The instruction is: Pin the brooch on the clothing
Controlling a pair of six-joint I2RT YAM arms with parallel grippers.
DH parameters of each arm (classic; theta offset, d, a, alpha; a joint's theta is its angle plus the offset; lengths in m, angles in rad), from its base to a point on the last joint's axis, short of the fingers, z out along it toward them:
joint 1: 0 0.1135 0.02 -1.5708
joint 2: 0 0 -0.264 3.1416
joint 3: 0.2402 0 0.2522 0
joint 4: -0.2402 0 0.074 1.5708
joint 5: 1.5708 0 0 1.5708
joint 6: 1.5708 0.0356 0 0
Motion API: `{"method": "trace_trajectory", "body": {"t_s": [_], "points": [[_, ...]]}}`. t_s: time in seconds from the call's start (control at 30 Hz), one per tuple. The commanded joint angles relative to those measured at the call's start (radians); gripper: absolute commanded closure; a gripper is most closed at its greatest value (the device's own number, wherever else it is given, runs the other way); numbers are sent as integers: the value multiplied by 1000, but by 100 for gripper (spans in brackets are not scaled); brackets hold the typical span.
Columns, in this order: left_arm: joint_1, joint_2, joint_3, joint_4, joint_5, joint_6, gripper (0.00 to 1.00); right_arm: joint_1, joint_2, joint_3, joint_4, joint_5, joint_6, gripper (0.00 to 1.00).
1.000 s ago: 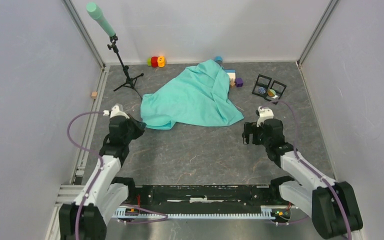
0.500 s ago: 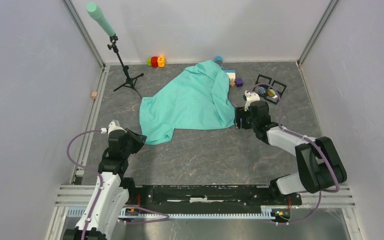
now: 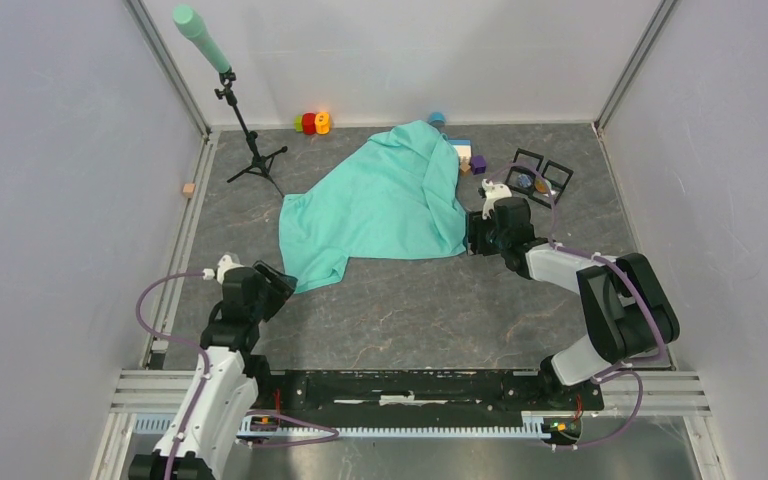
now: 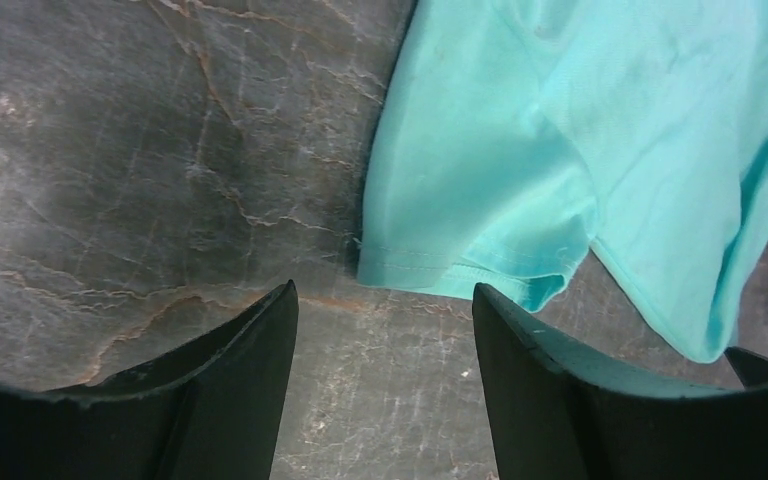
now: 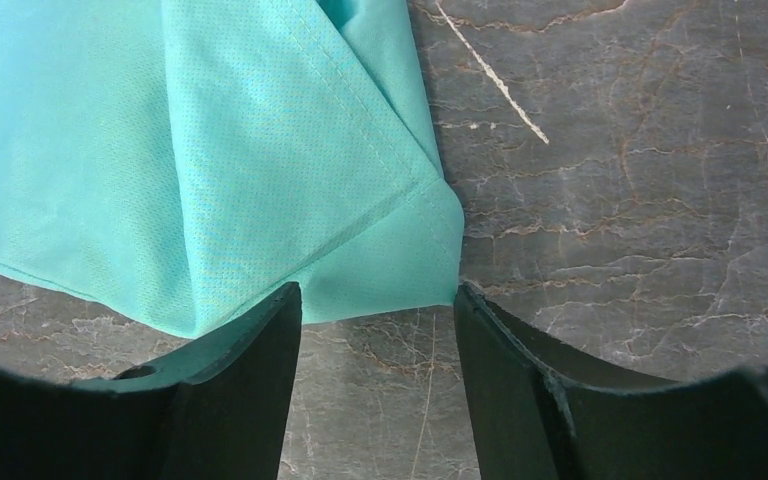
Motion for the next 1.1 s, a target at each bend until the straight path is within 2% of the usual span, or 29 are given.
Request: {"method": "trace_trajectory", "body": {"t_s": [0.0,0.23,0.33,0.63,0.77,0.87,0.97,1.07], "points": [[6,20,-26,46,-62,11,29,0,-3,26,36,2,-1,38],[7,149,-4,154,-54,18,31,0,-48,-2,56,72,-2,39],[9,202,-2,201,-44,8,34,0,-53,5,44,74,-5,39],[11,263,-18,261,19,-11,55,-5,-8,41,21,112,-14,38],[11,272,-20,263,53,-6,61,-13,45,82,15,96,-9,36],[12,271,-17,260,65,-4,71,-17,74,103,16,71,-3,36],[13,257,-12,260,70,-11,87,-15,113,123,11,48,-3,41],[19,239,8,247,78,-11,92,-17,137,129,3,19,-4,50]]}}
